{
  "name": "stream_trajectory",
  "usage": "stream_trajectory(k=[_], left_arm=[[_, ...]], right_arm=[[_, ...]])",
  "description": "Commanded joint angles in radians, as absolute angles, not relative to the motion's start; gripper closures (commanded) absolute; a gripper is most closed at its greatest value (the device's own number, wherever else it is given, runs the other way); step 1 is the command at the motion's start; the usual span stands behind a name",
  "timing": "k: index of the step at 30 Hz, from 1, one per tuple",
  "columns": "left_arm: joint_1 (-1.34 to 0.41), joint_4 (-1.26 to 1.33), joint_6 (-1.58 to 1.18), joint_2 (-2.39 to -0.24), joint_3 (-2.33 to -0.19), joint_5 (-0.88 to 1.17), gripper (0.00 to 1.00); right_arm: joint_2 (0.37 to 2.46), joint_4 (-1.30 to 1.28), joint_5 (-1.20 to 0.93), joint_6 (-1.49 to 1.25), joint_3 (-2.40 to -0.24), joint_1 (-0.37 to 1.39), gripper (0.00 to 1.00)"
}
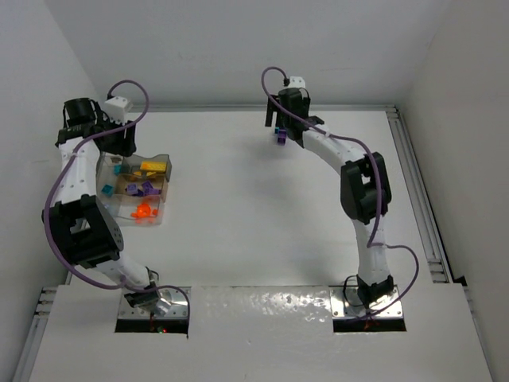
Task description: Sort the legos into containers by color
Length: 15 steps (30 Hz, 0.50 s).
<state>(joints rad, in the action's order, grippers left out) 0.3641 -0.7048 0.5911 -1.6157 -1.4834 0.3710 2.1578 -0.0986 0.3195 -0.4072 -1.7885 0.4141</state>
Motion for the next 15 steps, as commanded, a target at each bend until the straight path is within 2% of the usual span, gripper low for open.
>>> stream_trajectory(k=[1,10,14,15], left_arm=[[0.373,-0.718,0.560,-1.565,-1.497,0.397,0.46],[0.373,-0.724,0.561,-1.532,-1.470,0.402,0.46],[0.373,-0.716,0.548,-1.532,-1.471,0.411,0.46],[0.373,-0.718,0.548,-1.532,-1.473,0.411,0.46]], right_arm=[[2.233,-0.138,0.534,-0.540,-1.839,0.420,0.17],[2.350,-0.060,0.531,-0.535,-1.868,0.425,0.27],[2.399,-0.023,0.541,-0.525,-1.876,0.426,0.36],[2.410,-0.011,0.537,-0.517,-1.881,0.426,0.43]])
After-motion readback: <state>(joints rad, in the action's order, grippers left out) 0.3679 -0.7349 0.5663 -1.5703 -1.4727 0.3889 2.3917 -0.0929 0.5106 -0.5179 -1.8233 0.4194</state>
